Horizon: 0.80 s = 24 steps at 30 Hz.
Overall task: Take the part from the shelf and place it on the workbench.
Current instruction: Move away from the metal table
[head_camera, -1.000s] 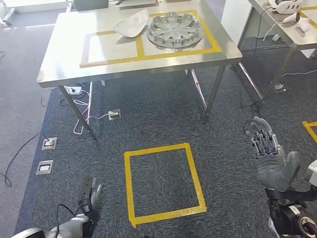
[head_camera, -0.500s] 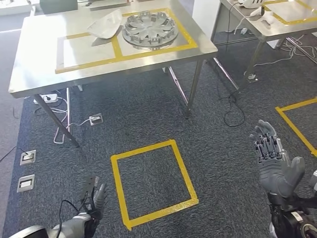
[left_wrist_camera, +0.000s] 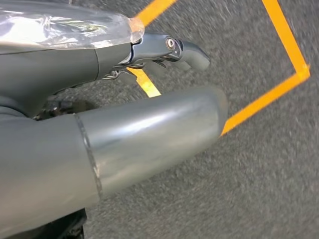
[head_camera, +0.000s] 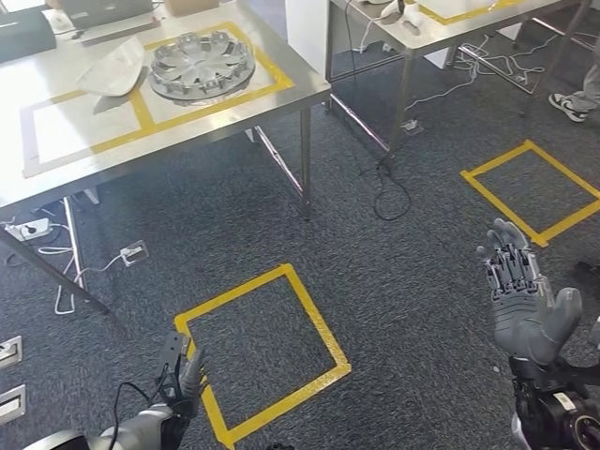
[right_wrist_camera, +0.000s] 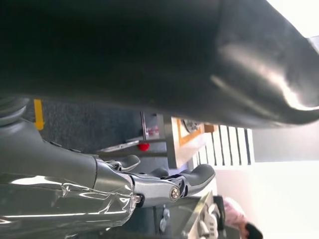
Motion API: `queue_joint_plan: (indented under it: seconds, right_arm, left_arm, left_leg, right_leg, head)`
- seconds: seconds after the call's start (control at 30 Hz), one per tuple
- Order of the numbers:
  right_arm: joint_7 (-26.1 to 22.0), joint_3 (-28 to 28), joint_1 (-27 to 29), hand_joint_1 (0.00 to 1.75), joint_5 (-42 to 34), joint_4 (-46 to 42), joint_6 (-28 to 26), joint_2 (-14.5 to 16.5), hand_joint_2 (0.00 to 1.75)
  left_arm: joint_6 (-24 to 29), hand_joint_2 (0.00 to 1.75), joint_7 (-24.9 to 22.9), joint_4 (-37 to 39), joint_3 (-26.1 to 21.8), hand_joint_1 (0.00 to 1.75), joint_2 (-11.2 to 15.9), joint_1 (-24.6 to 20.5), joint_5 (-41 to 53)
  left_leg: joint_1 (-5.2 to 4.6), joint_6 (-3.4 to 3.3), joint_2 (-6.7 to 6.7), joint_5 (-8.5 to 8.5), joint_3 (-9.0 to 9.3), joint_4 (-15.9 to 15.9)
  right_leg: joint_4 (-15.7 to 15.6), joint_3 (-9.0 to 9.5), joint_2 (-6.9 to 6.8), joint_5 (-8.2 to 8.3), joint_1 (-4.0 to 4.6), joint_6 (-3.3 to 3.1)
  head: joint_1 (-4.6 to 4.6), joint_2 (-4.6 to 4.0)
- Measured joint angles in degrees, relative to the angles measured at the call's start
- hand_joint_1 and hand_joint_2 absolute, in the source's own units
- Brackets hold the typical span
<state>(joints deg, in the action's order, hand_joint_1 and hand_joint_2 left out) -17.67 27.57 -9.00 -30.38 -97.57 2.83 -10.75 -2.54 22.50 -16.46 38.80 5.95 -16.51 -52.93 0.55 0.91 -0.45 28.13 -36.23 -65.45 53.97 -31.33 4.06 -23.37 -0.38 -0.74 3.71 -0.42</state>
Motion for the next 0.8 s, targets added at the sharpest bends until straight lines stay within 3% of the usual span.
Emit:
queue_joint_plan:
  seconds: [0.07, 0.1, 0.13, 0.2, 0.27, 0.33, 0.4, 0.43, 0.47, 0.5, 0.57, 0.63, 0.7, 0.73, 0.8]
  right_arm:
    - [0.16, 0.05, 0.02, 0.00, -0.26, -0.63, -0.85, 0.00, 0.00]
    - [0.24, 0.08, 0.06, 0.00, -0.31, -0.92, -1.22, 0.00, 0.00]
    - [0.29, 0.11, 0.12, 0.00, -0.34, -1.18, -1.59, -0.02, 0.00]
    - [0.35, 0.16, 0.29, 0.00, -0.38, -1.67, -2.21, -0.11, 0.00]
    - [0.31, 0.22, 0.29, 0.00, -0.40, -2.17, -2.76, -0.30, 0.00]
    - [0.22, 0.35, 0.17, 0.00, -0.49, -2.45, -3.32, -0.46, 0.00]
    - [0.15, 0.54, 0.19, 0.00, -0.63, -2.48, -3.82, -0.54, 0.00]
    - [0.11, 0.63, 0.23, 0.00, -0.69, -2.48, -4.01, -0.55, 0.00]
    - [0.08, 0.71, 0.25, 0.00, -0.72, -2.50, -4.15, -0.56, 0.00]
    - [0.06, 0.76, 0.24, 0.00, -0.74, -2.58, -4.27, -0.57, 0.00]
    - [0.02, 0.84, 0.08, 0.00, -0.75, -2.81, -4.42, -0.57, 0.00]
    - [-0.01, 0.93, -0.05, 0.00, -0.75, -2.96, -4.45, -0.57, 0.00]
    - [0.00, 1.02, 0.03, 0.00, -0.75, -3.01, -4.46, -0.57, 0.00]
    - [-0.03, 1.04, 0.04, 0.00, -0.75, -3.12, -4.47, -0.57, 0.00]
    - [-0.03, 1.10, -0.14, 0.00, -0.75, -3.33, -4.49, -0.57, 0.00]
  left_arm:
    - [0.05, 0.00, -0.15, 0.00, 0.00, 0.00, 0.03, -0.26, 0.10]
    - [0.09, 0.00, -0.20, 0.00, 0.00, 0.00, 0.04, -0.35, 0.14]
    - [0.13, 0.00, -0.24, 0.00, 0.00, 0.00, 0.02, -0.43, 0.16]
    - [0.16, 0.00, -0.29, -0.03, 0.00, 0.00, -0.17, -0.63, 0.17]
    - [0.17, 0.00, -0.27, -0.10, 0.00, 0.00, -0.37, -0.87, 0.16]
    - [0.17, 0.00, -0.25, -0.15, 0.00, 0.00, -0.42, -0.82, 0.09]
    - [0.17, 0.00, -0.25, -0.15, 0.00, 0.00, -0.42, -0.59, -0.03]
    - [0.17, 0.00, -0.25, -0.15, 0.00, 0.00, -0.44, -0.54, -0.08]
    - [0.17, 0.00, -0.25, -0.15, 0.00, 0.00, -0.49, -0.53, -0.09]
    - [0.17, 0.00, -0.25, -0.15, 0.00, 0.00, -0.55, -0.55, -0.09]
    - [0.21, 0.00, -0.25, -0.15, 0.00, 0.00, -0.62, -0.60, -0.10]
    - [0.28, 0.00, -0.25, -0.15, 0.00, 0.00, -0.62, -0.60, -0.11]
    - [0.33, 0.00, -0.25, -0.17, 0.00, 0.00, -0.63, -0.67, -0.12]
    - [0.32, 0.00, -0.24, -0.18, 0.00, 0.00, -0.66, -0.76, -0.12]
    - [0.32, 0.00, -0.22, -0.20, 0.00, 0.00, -0.67, -0.89, -0.12]
  left_leg:
    - [0.11, -0.50, -2.22, -3.23, 3.61, 8.00]
    - [0.10, -0.65, -2.90, -3.79, 4.55, 10.14]
    - [0.06, -0.78, -3.08, -3.80, 4.88, 10.98]
    - [0.09, -1.17, -1.77, -3.98, 5.03, 11.32]
    - [0.32, -1.78, -0.49, -4.21, 5.20, 11.74]
    - [0.28, -2.21, 0.78, -4.19, 5.29, 11.88]
    - [0.22, -2.31, 2.11, -4.06, 5.32, 11.85]
    - [0.22, -2.24, 2.76, -3.97, 5.37, 11.83]
    - [0.25, -2.10, 3.38, -3.85, 5.50, 11.81]
    - [0.28, -1.90, 3.98, -3.67, 5.73, 11.79]
    - [0.09, -1.34, 5.05, -3.27, 6.16, 11.66]
    - [-0.28, -0.82, 6.16, -3.04, 6.33, 11.52]
    - [-0.35, -0.28, 7.30, -2.73, 6.49, 11.45]
    - [-0.24, 0.03, 6.79, -2.16, 6.43, 10.93]
    - [0.00, 0.51, 3.85, 0.59, 4.61, 6.59]
  right_leg:
    - [0.19, -0.19, 1.40, 0.05, 0.11, 0.31]
    - [0.26, -0.37, 2.01, 0.09, 0.10, 0.56]
    - [0.28, -0.57, 2.60, 0.16, 0.05, 0.90]
    - [0.33, -1.04, 3.34, 0.22, -0.14, 1.60]
    - [2.86, -2.44, 1.04, -1.47, -0.03, 2.21]
    - [10.09, -5.69, -2.31, -5.30, -0.06, 2.76]
    - [17.02, -8.82, -3.43, -7.83, -0.37, 3.22]
    - [17.68, -9.08, -3.66, -7.53, -0.53, 3.38]
    - [15.88, -8.11, -3.95, -6.15, -0.66, 3.47]
    - [11.99, -6.08, -4.62, -4.01, -0.73, 3.48]
    - [3.89, -1.77, -7.25, -1.15, -0.29, 3.08]
    - [0.91, -0.27, -8.58, -0.86, 0.27, 2.27]
    - [0.80, -0.39, -7.29, -0.71, 0.28, 1.37]
    - [0.66, -0.39, -6.53, -0.57, 0.20, 1.00]
    - [0.36, -0.34, -5.26, -0.24, -0.07, 0.29]
  head:
    - [0.04, 0.00]
    - [0.01, 0.00]
    - [-0.03, 0.00]
    - [-0.07, 0.00]
    - [-0.48, 0.00]
    - [-1.02, 0.00]
    - [-1.20, 0.00]
    - [-1.21, 0.00]
    - [-1.22, 0.00]
    - [-1.23, 0.00]
    - [-1.33, 0.00]
    - [-1.25, 0.00]
    - [-1.07, 0.00]
    - [-0.99, 0.00]
    - [-0.72, 0.00]
